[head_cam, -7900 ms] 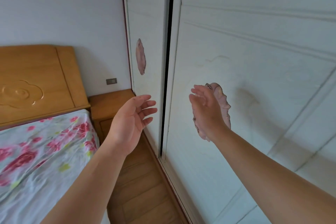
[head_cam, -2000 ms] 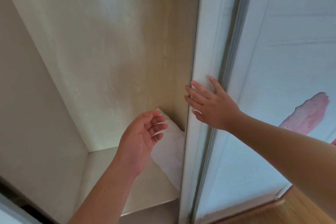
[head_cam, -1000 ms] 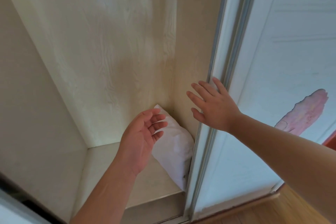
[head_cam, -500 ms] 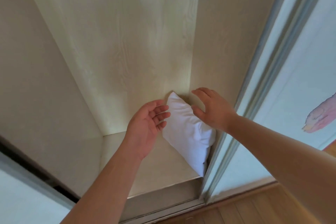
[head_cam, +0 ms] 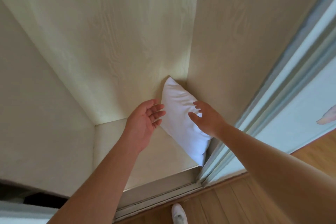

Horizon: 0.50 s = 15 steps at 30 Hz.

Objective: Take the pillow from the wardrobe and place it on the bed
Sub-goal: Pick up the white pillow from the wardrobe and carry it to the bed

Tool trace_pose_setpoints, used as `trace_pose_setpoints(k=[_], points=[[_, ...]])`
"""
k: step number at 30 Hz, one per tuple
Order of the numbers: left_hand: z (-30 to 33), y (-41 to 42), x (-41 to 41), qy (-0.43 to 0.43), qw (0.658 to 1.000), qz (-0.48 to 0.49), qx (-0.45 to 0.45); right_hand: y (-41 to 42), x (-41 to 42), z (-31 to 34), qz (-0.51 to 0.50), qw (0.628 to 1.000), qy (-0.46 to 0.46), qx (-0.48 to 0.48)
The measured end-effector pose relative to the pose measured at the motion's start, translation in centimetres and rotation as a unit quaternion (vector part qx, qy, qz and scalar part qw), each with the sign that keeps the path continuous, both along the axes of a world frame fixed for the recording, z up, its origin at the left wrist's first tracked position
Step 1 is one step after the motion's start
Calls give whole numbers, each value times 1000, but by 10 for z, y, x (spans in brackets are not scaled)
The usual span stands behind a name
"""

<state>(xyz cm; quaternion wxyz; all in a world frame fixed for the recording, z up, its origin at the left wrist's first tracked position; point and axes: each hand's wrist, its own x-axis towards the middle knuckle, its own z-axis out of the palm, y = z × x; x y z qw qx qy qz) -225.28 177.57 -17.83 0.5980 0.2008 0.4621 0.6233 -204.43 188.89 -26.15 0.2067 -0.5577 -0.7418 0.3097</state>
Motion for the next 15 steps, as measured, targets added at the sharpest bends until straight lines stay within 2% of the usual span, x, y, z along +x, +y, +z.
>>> trace_pose_setpoints(k=[3, 6, 10, 15], points=[[-16, 25, -1, -5, 1000, 2, -23, 28, -2, -22, 1, 999, -37, -5], [-30, 51, -3, -4, 999, 2, -38, 55, -4, -44, -9, 991, -131, 5], [-46, 79, -3, -10, 999, -8, -44, 81, -3, -69, -20, 945, -326, 18], [-60, 104, -4, -17, 999, -31, -41, 101, 6, -97, -16, 916, -399, -29]])
